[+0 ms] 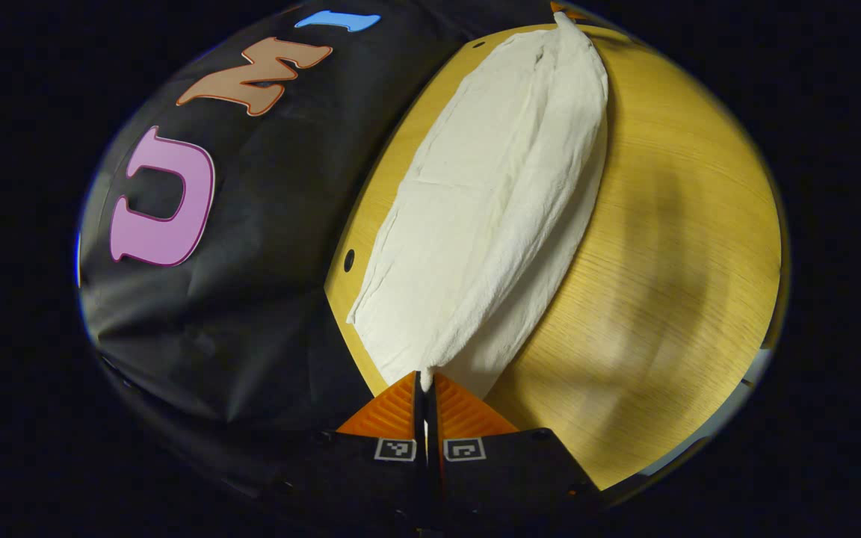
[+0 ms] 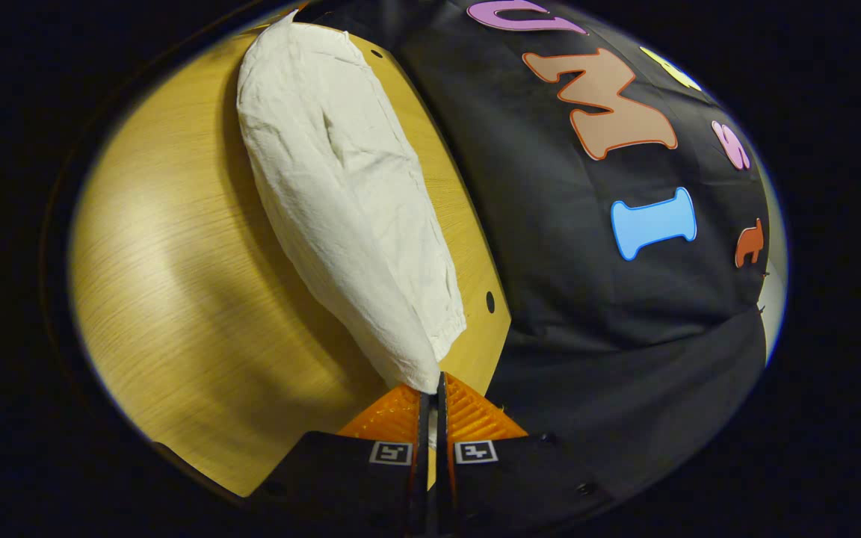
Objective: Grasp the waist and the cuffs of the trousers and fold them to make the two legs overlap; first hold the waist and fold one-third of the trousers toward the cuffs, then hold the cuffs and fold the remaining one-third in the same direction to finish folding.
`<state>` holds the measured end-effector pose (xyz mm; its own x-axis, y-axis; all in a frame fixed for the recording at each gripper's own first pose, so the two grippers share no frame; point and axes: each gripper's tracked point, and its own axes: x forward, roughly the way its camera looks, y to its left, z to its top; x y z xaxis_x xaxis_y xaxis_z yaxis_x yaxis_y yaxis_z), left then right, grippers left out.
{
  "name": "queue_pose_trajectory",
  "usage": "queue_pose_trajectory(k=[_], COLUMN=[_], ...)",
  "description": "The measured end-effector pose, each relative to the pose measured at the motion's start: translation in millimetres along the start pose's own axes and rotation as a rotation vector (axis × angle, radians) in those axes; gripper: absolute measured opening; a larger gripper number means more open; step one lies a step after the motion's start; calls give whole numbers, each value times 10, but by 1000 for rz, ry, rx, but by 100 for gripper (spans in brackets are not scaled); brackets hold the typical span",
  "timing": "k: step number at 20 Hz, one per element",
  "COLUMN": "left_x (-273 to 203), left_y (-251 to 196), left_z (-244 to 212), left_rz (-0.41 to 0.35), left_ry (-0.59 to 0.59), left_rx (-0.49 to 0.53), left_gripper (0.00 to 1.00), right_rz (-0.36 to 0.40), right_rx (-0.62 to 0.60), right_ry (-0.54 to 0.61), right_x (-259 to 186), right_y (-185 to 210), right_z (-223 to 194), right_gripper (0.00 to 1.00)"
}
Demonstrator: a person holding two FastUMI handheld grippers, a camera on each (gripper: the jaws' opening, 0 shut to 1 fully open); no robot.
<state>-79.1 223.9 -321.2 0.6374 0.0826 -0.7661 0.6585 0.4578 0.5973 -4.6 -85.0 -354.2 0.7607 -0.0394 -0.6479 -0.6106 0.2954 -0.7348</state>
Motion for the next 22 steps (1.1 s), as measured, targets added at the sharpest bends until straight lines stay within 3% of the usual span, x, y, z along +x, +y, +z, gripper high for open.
queue_pose_trajectory(k=[12,17,22], left_x=[276,557,842], left_y=[942,1199,1312], left_z=[372,546,641], left_rz=[151,219,261], left_ry=[-22,-17,20], left_rx=[-133,-222,-293], left_gripper=[0,0,0], right_rz=[-129,-185,-190], right_rx=[111,225,368], right_ry=[-48,-26,18], right_x=[473,820,1251], right_y=[-800,-971,-886], right_z=[552,687,753], right_gripper=[4,7,7])
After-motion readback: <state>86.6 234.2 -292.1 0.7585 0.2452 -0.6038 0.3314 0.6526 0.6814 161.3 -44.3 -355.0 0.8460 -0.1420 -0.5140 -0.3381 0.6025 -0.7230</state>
